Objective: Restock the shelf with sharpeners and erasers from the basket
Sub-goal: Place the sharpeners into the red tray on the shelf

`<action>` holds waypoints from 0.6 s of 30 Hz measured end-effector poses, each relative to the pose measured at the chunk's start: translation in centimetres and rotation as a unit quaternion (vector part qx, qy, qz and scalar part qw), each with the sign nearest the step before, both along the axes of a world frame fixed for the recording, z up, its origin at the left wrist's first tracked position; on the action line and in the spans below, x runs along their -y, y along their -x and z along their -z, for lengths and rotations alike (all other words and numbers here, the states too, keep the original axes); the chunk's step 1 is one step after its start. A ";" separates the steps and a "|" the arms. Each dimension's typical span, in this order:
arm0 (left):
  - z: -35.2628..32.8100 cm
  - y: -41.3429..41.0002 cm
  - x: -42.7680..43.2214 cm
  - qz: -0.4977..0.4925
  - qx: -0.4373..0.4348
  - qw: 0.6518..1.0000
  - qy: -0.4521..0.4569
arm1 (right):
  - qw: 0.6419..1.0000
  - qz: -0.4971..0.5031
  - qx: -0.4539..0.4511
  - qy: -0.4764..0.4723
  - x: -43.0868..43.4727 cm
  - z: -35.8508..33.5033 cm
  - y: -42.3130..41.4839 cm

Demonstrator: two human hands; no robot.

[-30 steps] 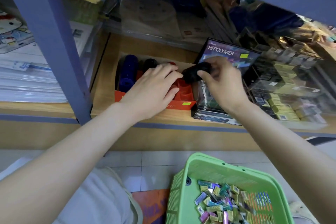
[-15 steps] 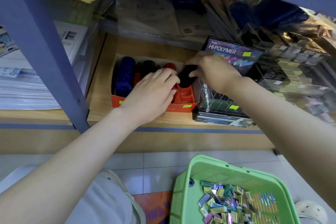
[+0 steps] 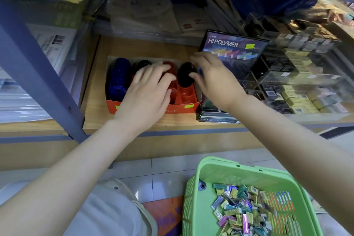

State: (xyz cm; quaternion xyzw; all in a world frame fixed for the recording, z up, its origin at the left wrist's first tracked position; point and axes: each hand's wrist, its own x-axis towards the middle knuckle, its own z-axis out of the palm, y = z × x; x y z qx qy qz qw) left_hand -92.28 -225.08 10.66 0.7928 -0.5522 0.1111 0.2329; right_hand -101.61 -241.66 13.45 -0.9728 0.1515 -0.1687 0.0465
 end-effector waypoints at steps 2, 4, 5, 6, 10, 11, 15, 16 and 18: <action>0.1 0.9 -0.6 -0.005 0.047 0.996 0.069 | 0.997 0.012 0.076 0.007 -1.3 0.9 2.9; 0.3 2.5 -1.3 0.013 0.068 0.991 0.115 | 0.994 0.007 0.102 0.026 -2.4 2.2 6.3; 0.7 3.6 -1.7 0.028 0.062 0.990 0.121 | 0.994 0.003 0.104 0.029 -2.7 3.2 8.1; 1.2 4.7 -1.9 0.048 0.048 0.991 0.116 | 0.995 0.001 0.099 0.029 -3.0 4.2 10.0; 5.4 9.5 -1.8 0.154 0.005 0.988 -0.022 | 0.999 0.037 -0.003 -0.030 -3.7 10.4 17.0; 6.8 10.3 -1.5 0.181 0.000 0.981 -0.072 | 0.996 0.055 -0.040 -0.060 -4.0 12.2 18.5; 12.5 12.4 -0.2 0.220 -0.055 0.952 -0.207 | 0.942 0.131 -0.211 -0.225 -4.9 19.7 23.6; 13.6 12.9 0.3 0.213 -0.084 0.945 -0.231 | 0.920 0.150 -0.246 -0.265 -5.0 21.7 24.6; 14.9 14.0 1.7 0.186 -0.149 0.936 -0.258 | 0.870 0.190 -0.296 -0.346 -5.2 25.2 25.9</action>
